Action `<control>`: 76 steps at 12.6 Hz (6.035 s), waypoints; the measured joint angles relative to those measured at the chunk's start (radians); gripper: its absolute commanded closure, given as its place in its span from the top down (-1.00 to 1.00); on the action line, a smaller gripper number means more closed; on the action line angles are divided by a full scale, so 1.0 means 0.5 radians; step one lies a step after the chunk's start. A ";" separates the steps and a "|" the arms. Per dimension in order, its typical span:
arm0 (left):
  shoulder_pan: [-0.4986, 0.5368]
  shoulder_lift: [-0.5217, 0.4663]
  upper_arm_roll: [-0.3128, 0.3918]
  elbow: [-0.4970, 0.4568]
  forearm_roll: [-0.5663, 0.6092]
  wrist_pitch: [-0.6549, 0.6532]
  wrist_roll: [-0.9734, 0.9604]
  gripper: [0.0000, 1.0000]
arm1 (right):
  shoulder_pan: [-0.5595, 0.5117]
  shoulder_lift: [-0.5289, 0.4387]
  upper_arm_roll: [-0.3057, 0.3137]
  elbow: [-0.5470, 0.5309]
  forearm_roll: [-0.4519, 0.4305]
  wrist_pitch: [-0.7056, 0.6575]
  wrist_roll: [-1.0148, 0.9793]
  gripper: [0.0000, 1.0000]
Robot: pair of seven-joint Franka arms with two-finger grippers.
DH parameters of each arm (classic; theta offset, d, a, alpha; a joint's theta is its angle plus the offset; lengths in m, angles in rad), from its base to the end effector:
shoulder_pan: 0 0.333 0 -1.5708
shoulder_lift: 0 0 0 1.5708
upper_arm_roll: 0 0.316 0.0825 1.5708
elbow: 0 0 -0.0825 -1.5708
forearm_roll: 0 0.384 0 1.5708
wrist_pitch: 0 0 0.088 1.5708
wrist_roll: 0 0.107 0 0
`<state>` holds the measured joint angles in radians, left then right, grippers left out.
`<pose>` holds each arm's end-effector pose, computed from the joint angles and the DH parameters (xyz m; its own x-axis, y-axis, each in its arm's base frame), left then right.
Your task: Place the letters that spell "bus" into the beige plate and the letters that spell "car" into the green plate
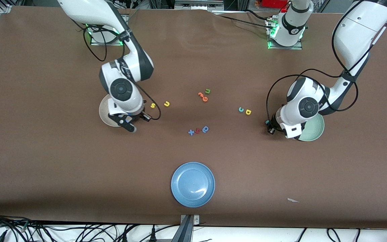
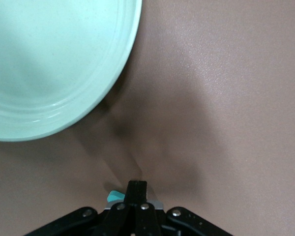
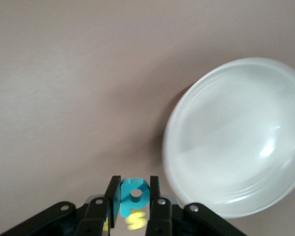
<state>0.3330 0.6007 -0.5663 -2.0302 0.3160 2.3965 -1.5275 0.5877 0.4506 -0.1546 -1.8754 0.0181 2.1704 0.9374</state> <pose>0.5679 -0.1329 0.1788 0.4378 0.8898 -0.1284 0.8878 -0.4504 -0.0944 0.5594 0.2645 0.2621 0.8724 -0.4868 -0.0450 -0.4756 -0.8664 0.1523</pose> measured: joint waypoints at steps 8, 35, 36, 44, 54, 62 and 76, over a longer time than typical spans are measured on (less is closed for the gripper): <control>0.006 0.000 0.002 0.005 0.000 0.000 -0.025 0.08 | -0.014 -0.095 -0.167 -0.606 0.002 0.428 -0.408 0.99; -0.034 0.020 0.003 0.011 0.000 -0.103 -0.073 0.10 | 0.045 0.088 0.291 -0.410 0.095 0.603 -0.027 -1.00; -0.034 0.020 0.003 0.011 0.000 -0.103 -0.073 0.10 | 0.044 0.087 0.286 -0.409 0.095 0.602 -0.027 -1.00; -0.034 0.023 0.003 0.012 0.000 -0.097 -0.073 0.10 | 0.035 -0.174 -0.015 -0.291 0.093 -0.024 -0.390 -1.00; -0.075 0.057 0.003 0.012 0.000 -0.083 -0.127 0.60 | 0.029 -0.179 -0.156 -0.556 0.094 -0.108 -0.688 1.00; -0.070 0.075 0.003 0.023 0.000 -0.087 -0.118 0.18 | 0.115 -0.100 0.051 -0.037 0.427 -0.241 -0.428 0.99; 0.003 0.030 -0.031 0.050 0.000 -0.105 -0.043 0.20 | 0.404 0.182 0.066 -0.214 0.441 0.531 -0.041 -0.06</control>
<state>0.3347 0.6159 -0.5821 -2.0050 0.3161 2.3442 -1.5489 0.7899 0.5417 -0.1215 -1.9825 0.2386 2.4358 0.9170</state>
